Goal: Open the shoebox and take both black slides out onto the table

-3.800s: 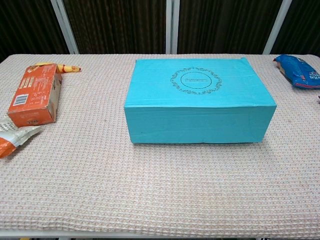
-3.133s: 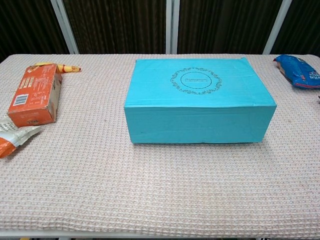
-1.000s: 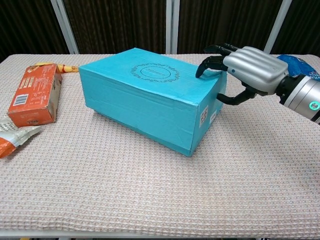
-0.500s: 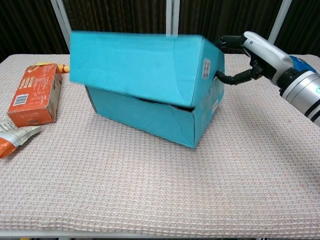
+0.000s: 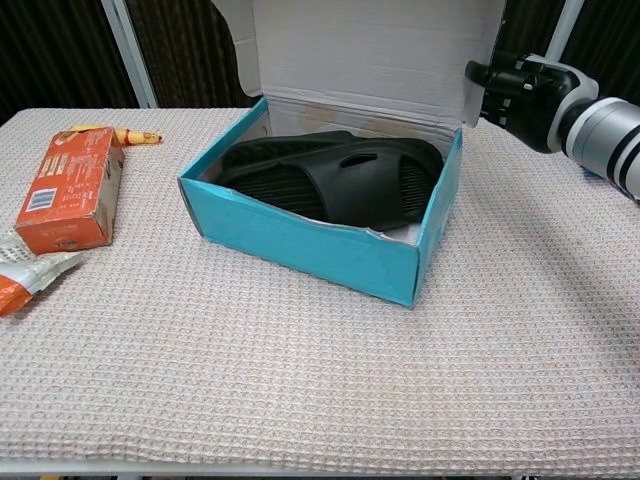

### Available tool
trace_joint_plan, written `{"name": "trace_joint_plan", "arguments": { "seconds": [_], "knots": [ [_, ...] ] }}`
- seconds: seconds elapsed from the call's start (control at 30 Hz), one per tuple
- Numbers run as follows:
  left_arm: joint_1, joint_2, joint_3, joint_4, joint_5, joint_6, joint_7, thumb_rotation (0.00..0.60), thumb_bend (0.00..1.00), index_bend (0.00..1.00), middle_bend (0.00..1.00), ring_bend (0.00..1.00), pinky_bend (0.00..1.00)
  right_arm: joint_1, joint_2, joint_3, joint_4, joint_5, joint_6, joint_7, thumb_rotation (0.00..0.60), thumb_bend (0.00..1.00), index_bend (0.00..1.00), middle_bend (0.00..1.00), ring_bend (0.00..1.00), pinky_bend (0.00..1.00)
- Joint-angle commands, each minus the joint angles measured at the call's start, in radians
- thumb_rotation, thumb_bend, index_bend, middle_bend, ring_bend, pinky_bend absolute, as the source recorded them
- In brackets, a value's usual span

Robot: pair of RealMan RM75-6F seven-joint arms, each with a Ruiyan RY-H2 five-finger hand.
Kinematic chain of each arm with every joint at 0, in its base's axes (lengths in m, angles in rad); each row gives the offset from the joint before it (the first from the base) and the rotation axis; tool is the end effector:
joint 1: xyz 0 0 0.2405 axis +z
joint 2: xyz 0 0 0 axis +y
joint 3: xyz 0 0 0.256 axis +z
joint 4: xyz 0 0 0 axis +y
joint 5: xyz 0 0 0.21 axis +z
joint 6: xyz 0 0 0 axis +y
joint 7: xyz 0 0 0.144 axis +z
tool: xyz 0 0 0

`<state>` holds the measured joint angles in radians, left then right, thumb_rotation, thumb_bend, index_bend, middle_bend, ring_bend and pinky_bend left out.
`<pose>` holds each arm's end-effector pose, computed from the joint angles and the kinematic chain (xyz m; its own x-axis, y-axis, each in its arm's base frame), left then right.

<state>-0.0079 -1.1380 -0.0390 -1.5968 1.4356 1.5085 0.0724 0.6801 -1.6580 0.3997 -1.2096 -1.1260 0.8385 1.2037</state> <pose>-0.3332 0.1535 0.1596 0.4531 0.0288 0.8910 0.8828 0.1247 -0.4529 -0.1791 -0.3946 -0.0055 -0.8939 -0.2116 0.3953 -0.4337 0.1844 -0.8820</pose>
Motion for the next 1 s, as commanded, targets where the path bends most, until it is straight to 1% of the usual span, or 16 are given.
{"name": "trace_joint_plan", "arguments": {
  "seconds": [0.03,0.07,0.1,0.13,0.2,0.27,0.37,0.47,0.57,0.63,0.7,0.73,0.8,0.87,0.93,1.0],
  "knots": [
    [0.001,0.000,0.001,0.000,0.000,0.001,0.002,0.600,0.05,0.25,0.15,0.05,0.07,0.002,-0.012,0.051,-0.009,0.082,-0.005,-0.050,0.600,0.36,0.11,0.17,0.00,0.00],
    [0.002,0.000,0.001,-0.001,0.000,0.002,0.001,0.600,0.05,0.25,0.15,0.05,0.07,0.002,-0.020,0.060,-0.005,0.098,0.011,-0.078,0.600,0.32,0.03,0.08,0.00,0.00],
    [0.002,0.001,0.002,-0.002,0.000,0.002,0.000,0.600,0.05,0.25,0.15,0.05,0.07,0.000,-0.032,0.069,0.001,0.115,0.039,-0.118,0.600,0.28,0.00,0.02,0.00,0.00],
    [0.003,0.002,0.002,-0.003,-0.001,0.002,0.000,0.600,0.05,0.25,0.15,0.05,0.07,-0.001,-0.042,0.079,0.006,0.128,0.064,-0.147,0.600,0.25,0.00,0.00,0.00,0.00],
    [0.003,0.002,0.002,-0.002,-0.003,0.001,0.001,0.600,0.05,0.25,0.15,0.05,0.07,-0.006,-0.063,0.099,0.017,0.158,0.119,-0.208,0.600,0.21,0.00,0.00,0.00,0.00],
    [0.002,0.003,0.002,-0.003,-0.002,0.000,-0.001,0.600,0.05,0.25,0.15,0.05,0.07,-0.010,-0.092,0.123,0.038,0.182,0.212,-0.293,0.600,0.19,0.00,0.00,0.00,0.00],
    [0.000,0.004,0.002,-0.003,0.002,0.000,0.000,0.600,0.05,0.25,0.15,0.05,0.07,-0.017,-0.122,0.131,0.075,0.137,0.353,-0.381,0.600,0.19,0.00,0.00,0.00,0.00],
    [-0.003,0.006,0.001,-0.005,0.007,-0.002,0.000,0.600,0.05,0.25,0.15,0.05,0.07,-0.022,-0.108,0.086,0.112,0.030,0.445,-0.473,0.600,0.19,0.00,0.00,0.00,0.00],
    [-0.004,0.008,0.001,-0.007,0.008,-0.001,-0.001,0.600,0.05,0.25,0.15,0.05,0.07,-0.039,-0.043,-0.020,0.109,-0.115,0.481,-0.568,0.600,0.19,0.00,0.00,0.00,0.00],
    [-0.006,0.008,0.001,-0.007,0.007,-0.005,0.000,0.600,0.05,0.25,0.15,0.05,0.07,-0.042,0.021,-0.088,0.072,-0.202,0.469,-0.635,0.600,0.17,0.00,0.01,0.00,0.00],
    [-0.007,0.007,0.002,-0.009,0.007,-0.009,-0.001,0.600,0.05,0.25,0.15,0.05,0.08,-0.042,0.083,-0.144,0.011,-0.260,0.434,-0.688,0.600,0.13,0.01,0.08,0.00,0.00],
    [-0.008,0.006,0.003,-0.009,0.007,-0.010,-0.003,0.600,0.05,0.25,0.15,0.05,0.08,-0.035,0.125,-0.174,-0.039,-0.285,0.393,-0.724,0.600,0.12,0.02,0.10,0.00,0.00],
    [-0.008,0.004,0.004,-0.007,0.008,-0.012,-0.005,0.600,0.05,0.25,0.15,0.05,0.08,-0.018,0.188,-0.212,-0.129,-0.305,0.313,-0.785,0.600,0.10,0.05,0.16,0.00,0.00],
    [-0.007,0.003,0.006,-0.005,0.009,-0.012,-0.010,0.600,0.05,0.25,0.15,0.05,0.08,0.008,0.228,-0.229,-0.199,-0.301,0.234,-0.847,0.600,0.10,0.08,0.20,0.00,0.00],
    [-0.006,0.002,0.008,-0.002,0.008,-0.013,-0.013,0.600,0.05,0.25,0.15,0.05,0.08,0.033,0.243,-0.232,-0.234,-0.277,0.169,-0.911,0.600,0.10,0.12,0.23,0.02,0.01],
    [-0.004,0.000,0.009,0.002,0.008,-0.012,-0.019,0.600,0.05,0.25,0.15,0.05,0.08,0.057,0.245,-0.226,-0.254,-0.239,0.112,-0.974,0.600,0.10,0.14,0.25,0.05,0.02]
  ]
}}
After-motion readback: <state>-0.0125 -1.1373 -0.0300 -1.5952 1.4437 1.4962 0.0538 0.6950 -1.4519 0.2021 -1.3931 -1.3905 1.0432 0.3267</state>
